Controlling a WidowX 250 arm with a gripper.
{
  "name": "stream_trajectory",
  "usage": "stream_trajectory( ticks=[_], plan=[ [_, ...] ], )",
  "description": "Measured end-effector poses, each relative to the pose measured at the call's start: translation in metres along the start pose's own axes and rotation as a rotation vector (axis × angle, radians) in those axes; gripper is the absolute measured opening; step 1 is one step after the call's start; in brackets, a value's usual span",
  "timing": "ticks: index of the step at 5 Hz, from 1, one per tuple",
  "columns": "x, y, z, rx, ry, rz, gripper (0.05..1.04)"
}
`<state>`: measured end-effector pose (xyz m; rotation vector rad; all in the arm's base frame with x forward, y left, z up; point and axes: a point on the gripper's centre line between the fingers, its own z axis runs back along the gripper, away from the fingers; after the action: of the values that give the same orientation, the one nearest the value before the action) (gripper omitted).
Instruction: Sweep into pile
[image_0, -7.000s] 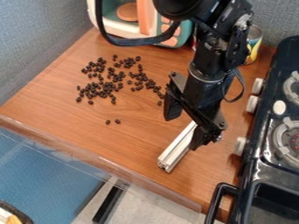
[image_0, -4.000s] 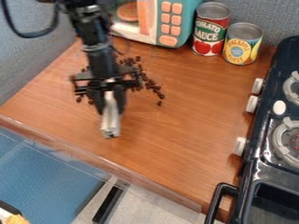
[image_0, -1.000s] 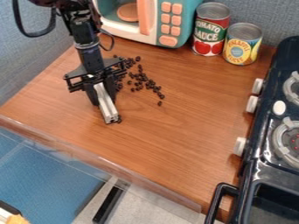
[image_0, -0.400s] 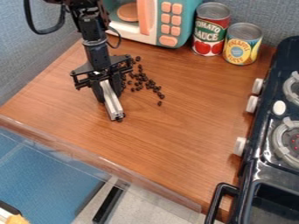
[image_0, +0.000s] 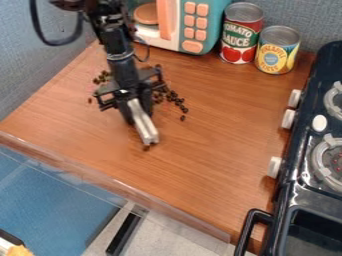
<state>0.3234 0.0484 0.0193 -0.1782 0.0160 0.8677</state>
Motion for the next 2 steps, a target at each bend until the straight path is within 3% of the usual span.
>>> stream_trajectory(
  ticks=[1, 2],
  plan=[
    [0.000, -0.010, 0.029, -0.075, -0.046, 0.008, 0.381],
    [0.000, -0.004, 0.041, -0.112, -0.061, 0.015, 0.381]
  ],
)
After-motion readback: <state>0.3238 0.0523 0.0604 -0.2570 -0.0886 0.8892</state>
